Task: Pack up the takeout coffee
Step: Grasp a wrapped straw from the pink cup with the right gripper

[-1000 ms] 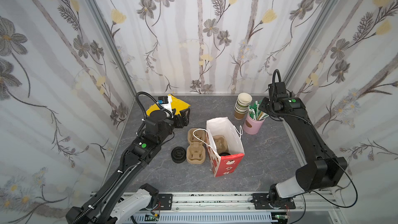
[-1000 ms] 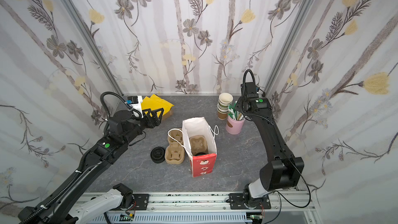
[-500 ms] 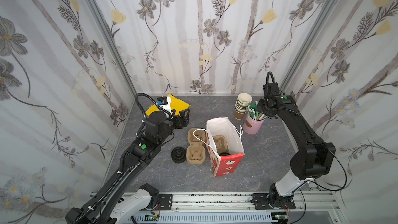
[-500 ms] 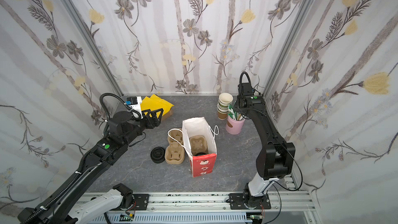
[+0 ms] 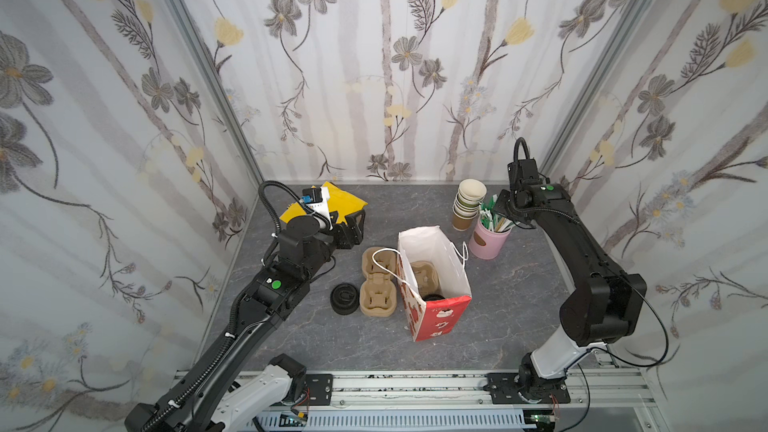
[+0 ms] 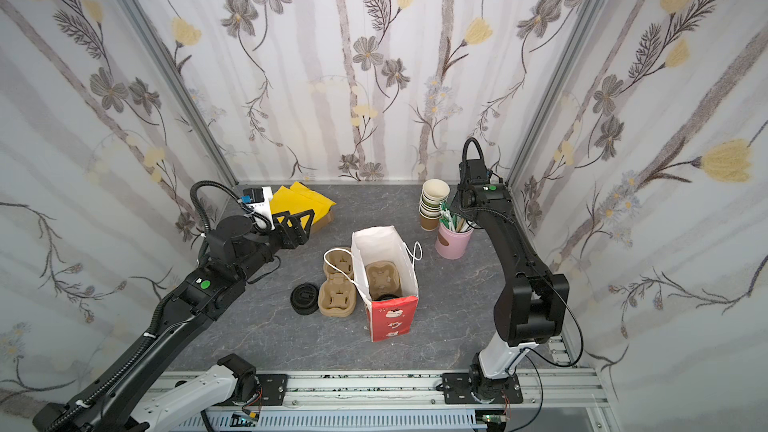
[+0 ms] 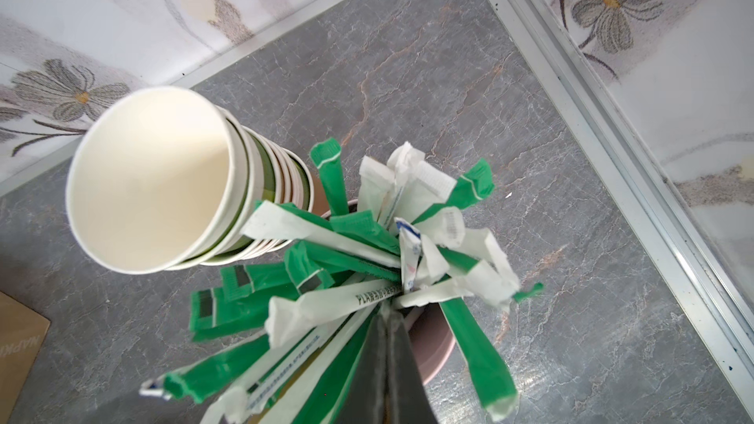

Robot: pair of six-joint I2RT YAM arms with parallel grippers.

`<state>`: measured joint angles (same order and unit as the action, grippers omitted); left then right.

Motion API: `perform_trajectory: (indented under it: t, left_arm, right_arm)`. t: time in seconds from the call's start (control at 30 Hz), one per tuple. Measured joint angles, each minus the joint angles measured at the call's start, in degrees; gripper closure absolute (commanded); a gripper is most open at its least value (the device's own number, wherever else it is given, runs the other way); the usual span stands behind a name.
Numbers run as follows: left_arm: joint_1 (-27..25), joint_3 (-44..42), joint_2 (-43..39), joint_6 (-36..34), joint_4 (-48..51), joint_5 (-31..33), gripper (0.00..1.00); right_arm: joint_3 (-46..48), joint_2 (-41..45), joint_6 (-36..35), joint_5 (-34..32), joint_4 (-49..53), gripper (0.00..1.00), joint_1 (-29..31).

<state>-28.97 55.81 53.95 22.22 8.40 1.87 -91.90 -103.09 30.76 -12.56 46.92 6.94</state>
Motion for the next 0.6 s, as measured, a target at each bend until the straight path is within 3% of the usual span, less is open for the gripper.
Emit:
perform_trajectory:
  t: [0.6]
  left_arm:
    - [0.0, -0.7, -0.3, -0.9, -1.2, -0.2, 0.19]
  right_arm:
    - [-3.4, 10.4, -1.3, -0.7, 3.5, 1.0, 0.0]
